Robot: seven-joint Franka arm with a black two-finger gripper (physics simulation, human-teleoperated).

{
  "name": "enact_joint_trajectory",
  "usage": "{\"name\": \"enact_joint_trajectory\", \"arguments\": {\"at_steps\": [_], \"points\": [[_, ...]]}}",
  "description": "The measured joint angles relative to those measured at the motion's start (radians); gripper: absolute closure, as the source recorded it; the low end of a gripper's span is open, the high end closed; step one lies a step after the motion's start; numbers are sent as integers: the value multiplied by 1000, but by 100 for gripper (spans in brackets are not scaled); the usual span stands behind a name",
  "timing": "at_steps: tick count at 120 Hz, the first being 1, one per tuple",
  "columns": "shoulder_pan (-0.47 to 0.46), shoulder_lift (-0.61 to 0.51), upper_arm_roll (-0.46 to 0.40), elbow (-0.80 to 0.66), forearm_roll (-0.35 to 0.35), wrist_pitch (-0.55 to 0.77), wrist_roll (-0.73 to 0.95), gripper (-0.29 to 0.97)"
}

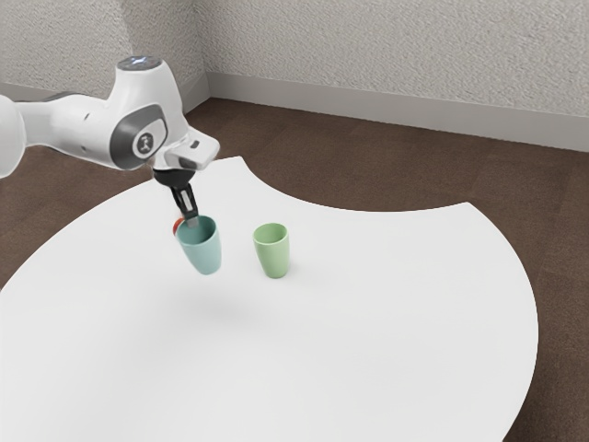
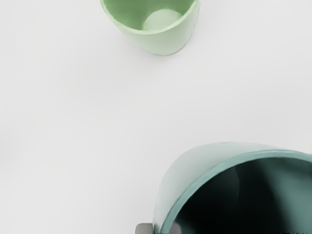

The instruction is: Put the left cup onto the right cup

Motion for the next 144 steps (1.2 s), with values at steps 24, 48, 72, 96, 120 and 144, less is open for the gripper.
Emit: {"name": "enact_joint_trajectory", "arguments": {"at_steps": [24, 48, 72, 96, 120, 144], "points": [[-36, 27, 1, 199, -2, -131, -12, 79], [-40, 151, 6, 398, -21, -265, -10, 79], [-46, 253, 18, 523, -40, -332, 20, 79], [-57, 335, 19, 602, -37, -330, 64, 79], [-69, 421, 26, 690, -29, -306, 108, 79], [-94, 459, 32, 735, -18, -290, 147, 79]]}}
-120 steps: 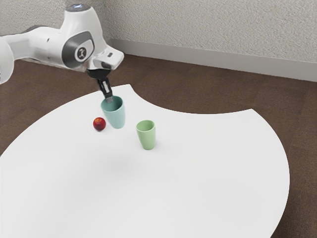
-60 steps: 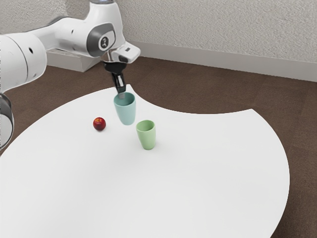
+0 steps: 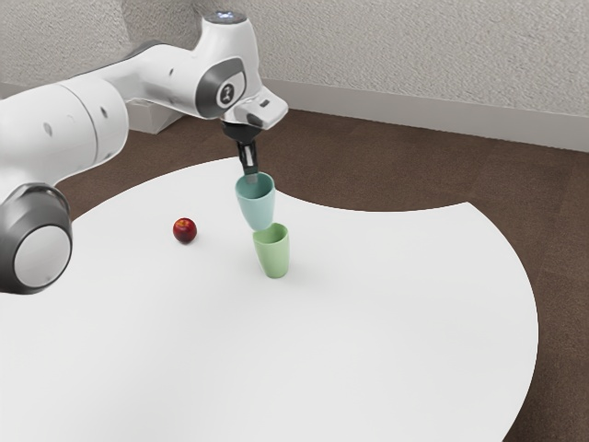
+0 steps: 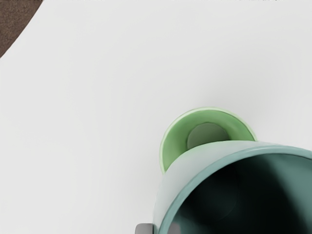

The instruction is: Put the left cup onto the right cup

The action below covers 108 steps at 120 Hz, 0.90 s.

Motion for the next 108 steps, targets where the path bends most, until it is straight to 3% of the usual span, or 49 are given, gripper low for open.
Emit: {"name": "enact_joint_trajectory", "arguments": {"at_steps": [108], "points": [[-16, 25, 0, 5, 6, -17, 35, 79]]}}
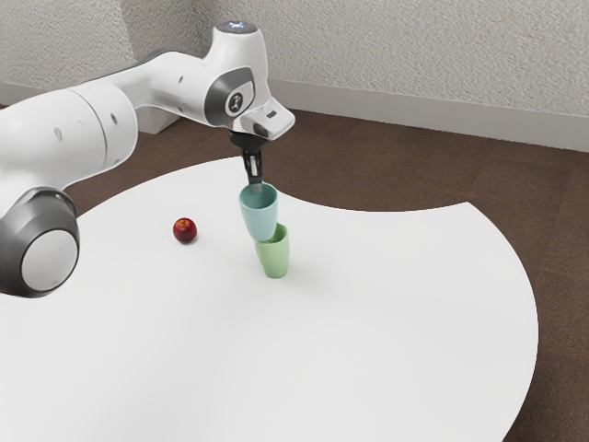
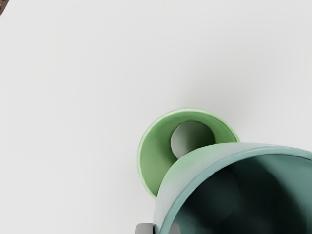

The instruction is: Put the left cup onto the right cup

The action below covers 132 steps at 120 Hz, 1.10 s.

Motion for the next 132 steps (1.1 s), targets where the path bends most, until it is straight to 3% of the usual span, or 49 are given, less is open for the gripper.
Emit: {"name": "enact_joint_trajectory", "arguments": {"at_steps": [43, 76, 110, 132], "points": [[-14, 80, -2, 80, 17, 29, 27, 79], [19, 85, 0, 20, -42, 38, 38, 79], [33, 111, -7, 39, -40, 38, 55, 78], [32, 102, -4, 41, -41, 29, 72, 39]]}}
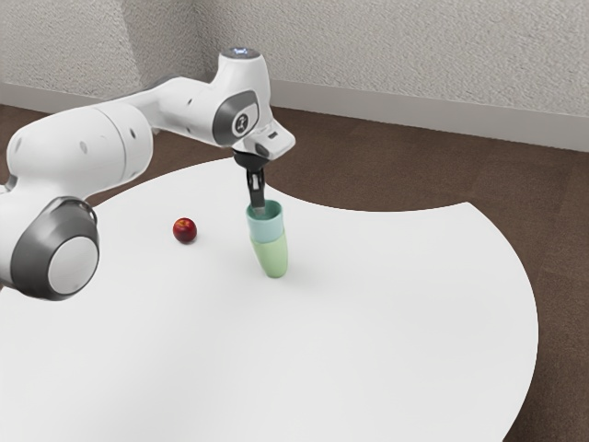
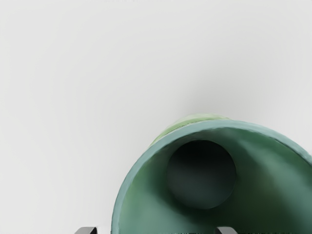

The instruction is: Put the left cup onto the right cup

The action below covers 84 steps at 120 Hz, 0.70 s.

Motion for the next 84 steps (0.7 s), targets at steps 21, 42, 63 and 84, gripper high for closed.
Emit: {"name": "enact_joint_trajectory", "arguments": {"at_steps": [21, 42, 63, 84], "points": [[0, -27, 2, -1, 0, -14, 14, 17], [-8, -119, 0, -33, 26, -45, 26, 7], [-17, -328, -1, -218, 38, -100, 32, 3], [-19, -556, 1, -428, 43, -146, 27, 1]]}}
